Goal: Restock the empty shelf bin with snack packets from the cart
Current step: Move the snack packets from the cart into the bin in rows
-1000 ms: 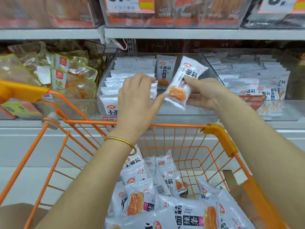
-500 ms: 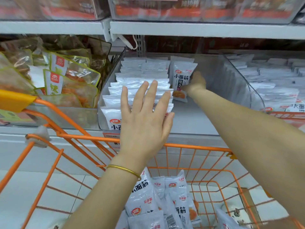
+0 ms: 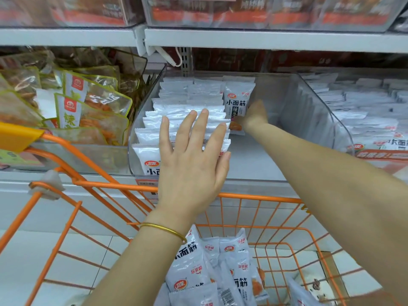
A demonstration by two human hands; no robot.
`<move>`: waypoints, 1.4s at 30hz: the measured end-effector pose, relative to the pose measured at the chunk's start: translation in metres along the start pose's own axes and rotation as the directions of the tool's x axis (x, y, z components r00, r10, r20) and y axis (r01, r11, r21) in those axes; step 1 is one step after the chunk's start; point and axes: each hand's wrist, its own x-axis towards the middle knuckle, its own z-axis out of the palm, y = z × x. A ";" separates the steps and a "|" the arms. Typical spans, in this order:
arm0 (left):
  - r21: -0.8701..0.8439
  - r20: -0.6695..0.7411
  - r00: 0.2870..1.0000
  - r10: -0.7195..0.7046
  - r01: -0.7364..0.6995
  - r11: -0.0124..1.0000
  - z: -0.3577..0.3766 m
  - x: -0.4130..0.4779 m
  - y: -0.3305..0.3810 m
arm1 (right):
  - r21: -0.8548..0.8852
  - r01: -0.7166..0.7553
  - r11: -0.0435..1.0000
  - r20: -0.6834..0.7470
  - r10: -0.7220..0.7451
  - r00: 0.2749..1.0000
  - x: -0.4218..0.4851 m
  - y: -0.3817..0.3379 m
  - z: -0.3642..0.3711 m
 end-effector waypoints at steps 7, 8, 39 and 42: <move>-0.021 0.015 1.000 -0.006 0.006 1.000 -0.010 0.001 0.003 | -0.118 0.199 0.973 -0.041 -0.205 0.978 -0.066 -0.023 -0.068; -0.035 0.018 1.000 -0.011 0.011 0.999 -0.015 0.002 0.007 | -0.046 0.249 0.967 -0.035 -0.251 0.967 -0.086 -0.023 -0.083; -0.555 0.177 0.971 -0.163 0.235 0.798 -0.046 -0.035 0.054 | 0.342 -0.320 0.884 0.807 -0.102 0.581 -0.249 0.072 -0.127; -0.504 0.064 0.980 -0.186 0.193 0.842 -0.045 -0.027 0.043 | 0.442 -0.414 0.795 0.740 -0.062 0.670 -0.244 0.060 -0.131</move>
